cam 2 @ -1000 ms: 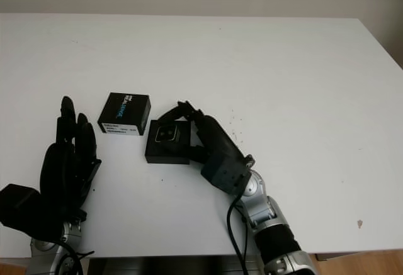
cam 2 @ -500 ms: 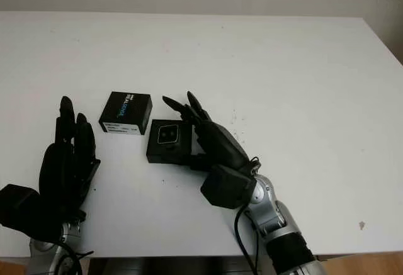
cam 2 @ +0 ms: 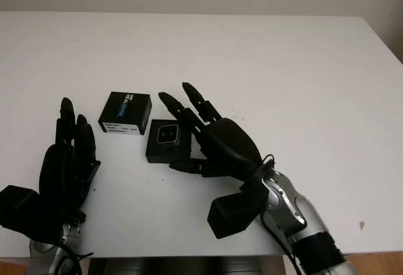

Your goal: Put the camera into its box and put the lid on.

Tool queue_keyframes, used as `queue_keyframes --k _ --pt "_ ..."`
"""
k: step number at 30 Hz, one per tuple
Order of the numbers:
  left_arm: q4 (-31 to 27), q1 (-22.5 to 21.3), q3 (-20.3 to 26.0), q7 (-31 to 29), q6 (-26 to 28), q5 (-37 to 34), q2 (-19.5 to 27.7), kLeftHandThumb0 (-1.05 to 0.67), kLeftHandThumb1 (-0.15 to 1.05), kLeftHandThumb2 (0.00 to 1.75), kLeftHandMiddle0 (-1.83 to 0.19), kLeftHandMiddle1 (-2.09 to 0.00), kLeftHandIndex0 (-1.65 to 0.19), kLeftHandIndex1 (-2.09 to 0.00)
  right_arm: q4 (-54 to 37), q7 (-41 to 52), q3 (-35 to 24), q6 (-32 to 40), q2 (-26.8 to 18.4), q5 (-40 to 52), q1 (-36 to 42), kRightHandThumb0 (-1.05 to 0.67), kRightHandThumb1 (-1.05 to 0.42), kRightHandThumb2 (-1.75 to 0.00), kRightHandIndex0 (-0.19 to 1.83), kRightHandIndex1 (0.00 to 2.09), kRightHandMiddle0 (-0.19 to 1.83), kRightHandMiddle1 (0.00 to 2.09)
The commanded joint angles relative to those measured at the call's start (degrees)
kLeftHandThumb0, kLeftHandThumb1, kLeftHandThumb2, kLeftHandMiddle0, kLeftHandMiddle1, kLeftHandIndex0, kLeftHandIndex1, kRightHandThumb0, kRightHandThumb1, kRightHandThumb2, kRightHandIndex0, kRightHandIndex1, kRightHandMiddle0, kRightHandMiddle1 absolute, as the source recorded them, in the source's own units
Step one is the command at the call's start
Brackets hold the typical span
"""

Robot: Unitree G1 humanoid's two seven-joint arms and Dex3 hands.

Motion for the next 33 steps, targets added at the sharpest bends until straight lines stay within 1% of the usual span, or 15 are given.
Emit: queue_keyframes --k 1,8,17,27,33 --pt "-0.6 0.4 -0.1 -0.1 -0.5 0.1 0.2 -0.66 1.05 0.58 0.19 -0.03 0.19 -0.02 -1.7 -0.9 0.4 -1.0 -0.9 -0.9 0.7 -0.77 -1.05 -0.6 -0.14 0.06 -0.08 0.11" --pt "-0.8 0.3 -0.1 -0.3 -0.5 0.0 0.3 -0.66 1.05 0.58 0.19 -0.02 0.19 -0.01 -1.7 -1.6 1.5 0.9 -1.8 -5.7 0.0 -0.82 -1.05 -0.67 -0.18 0.03 -0.02 0.11" --pt "-1.6 0.4 -0.1 0.3 0.4 0.4 0.3 -0.67 1.05 0.57 0.19 -0.04 0.19 -0.02 -1.7 -1.9 2.8 3.7 -2.1 -8.7 -0.3 -0.85 -1.05 -0.67 -0.19 0.03 0.07 0.13" --pt "-1.7 0.6 -0.2 0.3 0.0 0.4 0.1 -0.66 1.05 0.58 0.19 -0.04 0.19 -0.03 -4.6 -0.1 2.7 4.9 -3.4 -8.9 0.4 -0.86 -1.05 -0.66 -0.14 0.06 0.34 0.25" --pt "-1.7 0.7 -0.3 0.2 0.0 0.2 -0.1 -0.66 1.05 0.58 0.19 -0.04 0.19 -0.03 -6.2 2.6 2.5 6.1 -3.9 -7.6 1.4 -0.87 -1.05 -0.64 -0.06 0.09 0.48 0.34"
